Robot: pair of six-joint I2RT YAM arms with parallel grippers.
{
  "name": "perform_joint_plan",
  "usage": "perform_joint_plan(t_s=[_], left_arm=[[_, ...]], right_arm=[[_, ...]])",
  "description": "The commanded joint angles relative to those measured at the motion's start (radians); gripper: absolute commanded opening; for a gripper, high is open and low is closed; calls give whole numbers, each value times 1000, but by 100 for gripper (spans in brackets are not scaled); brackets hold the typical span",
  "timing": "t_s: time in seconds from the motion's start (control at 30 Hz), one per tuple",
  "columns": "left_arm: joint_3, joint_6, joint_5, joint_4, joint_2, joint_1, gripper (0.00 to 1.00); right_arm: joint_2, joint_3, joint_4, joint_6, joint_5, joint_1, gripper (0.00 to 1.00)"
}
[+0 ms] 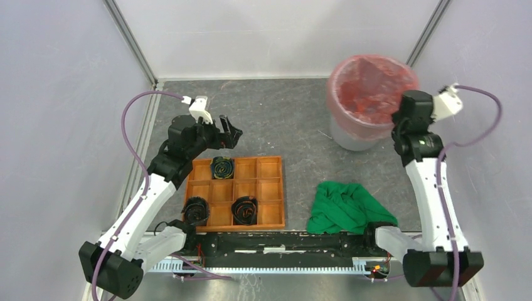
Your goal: Put the trash bags into the trash bin
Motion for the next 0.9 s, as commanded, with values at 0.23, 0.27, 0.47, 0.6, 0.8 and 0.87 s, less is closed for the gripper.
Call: perform_joint_plan(t_s=[0.23, 0.27, 0.47, 0.6, 0.8, 0.87], left_arm=[[-10, 13, 38, 46, -1, -30, 96], [-11, 13, 39, 46, 0, -32, 96], [-12, 14, 38, 46, -4, -41, 96], [-11, 14, 41, 46, -3, -49, 96], [-7, 24, 35, 43, 4, -82, 96], [-5, 27, 27, 40, 4, -94, 96]], right_arm=[[-119, -89, -20, -151, -168, -491, 0], [-116, -107, -14, -152, -217, -524, 0], [-137, -152, 19, -189, -258, -567, 19], [-175, -151, 18, -217, -206, -566, 43], [-209, -77, -18, -286, -138, -566, 77], [-206, -17, -38, -340, -127, -566, 86]])
